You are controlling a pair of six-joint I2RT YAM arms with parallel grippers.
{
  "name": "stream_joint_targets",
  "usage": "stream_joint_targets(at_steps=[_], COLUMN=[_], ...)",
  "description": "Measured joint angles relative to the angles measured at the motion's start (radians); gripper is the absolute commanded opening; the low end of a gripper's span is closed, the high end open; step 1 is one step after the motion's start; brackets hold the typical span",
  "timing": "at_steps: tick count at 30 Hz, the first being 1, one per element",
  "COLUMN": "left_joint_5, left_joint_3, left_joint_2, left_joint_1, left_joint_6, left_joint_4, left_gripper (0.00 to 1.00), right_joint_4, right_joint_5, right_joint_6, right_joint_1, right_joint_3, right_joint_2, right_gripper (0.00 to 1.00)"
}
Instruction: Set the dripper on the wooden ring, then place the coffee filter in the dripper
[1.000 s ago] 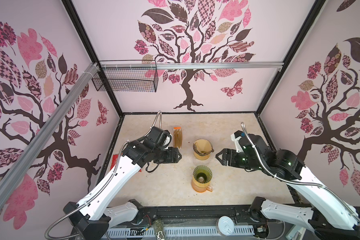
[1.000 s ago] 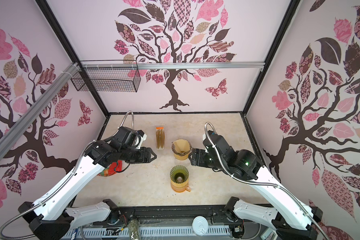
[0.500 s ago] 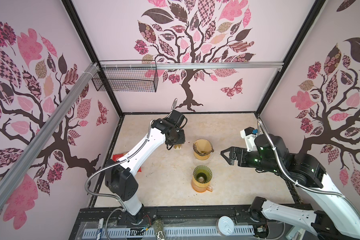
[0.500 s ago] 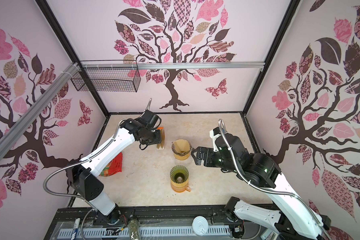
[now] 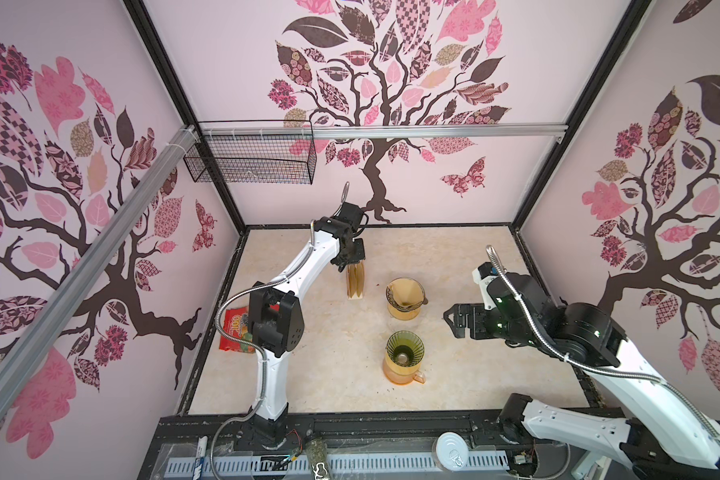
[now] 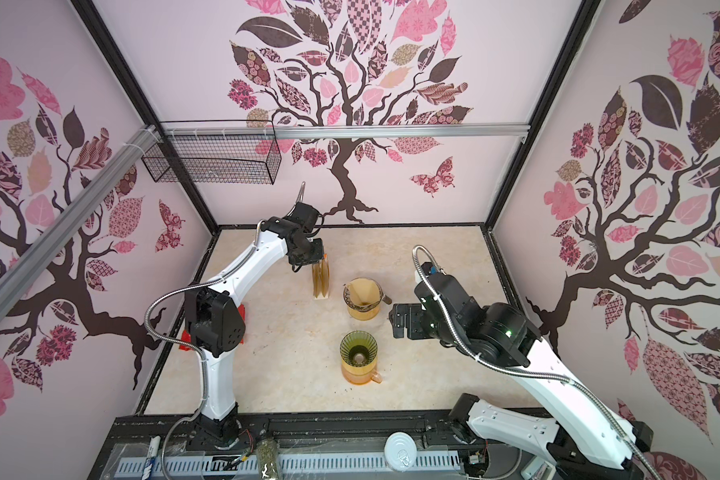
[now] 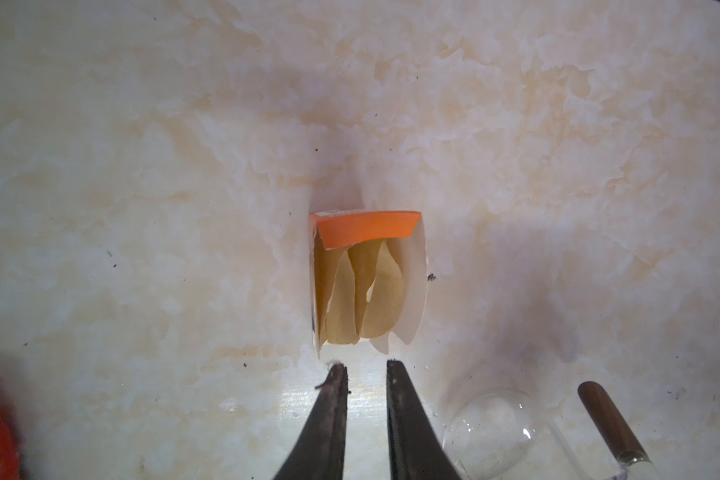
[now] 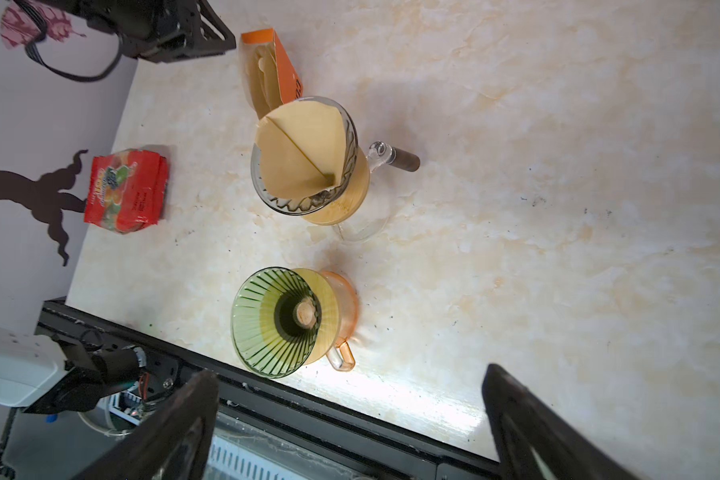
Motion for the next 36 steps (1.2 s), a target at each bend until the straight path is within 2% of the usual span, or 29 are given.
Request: stream_joint_targets(at_steps=[5,12,36], left_joint_5=[-0.038,-0.090,-0.100], left_joint_3=[0.085,0.115,0.113], left_joint_2=[0.068,0.115,0.144], left_joint_1=[-0.001,0.000,0.000], left_joint_6=[0.027,0.049,0.089], left_joint_4=[-0.008,-0.022,-0.043], left_gripper=[0.17,0.14,0.16], right_joint_4=[-0.009,-0.021,-0.022], right_joint_5=[0.020,0.022,0.020], right_joint_6=[-0.044,-0.084,-0.090], right_joint_1=[0.000,0.000,0.000], right_joint_3=[0.000,0.000,-0.015], right_joint_2=[0.022,0.035,0.034], right_gripper=[1.00,1.00,1.00])
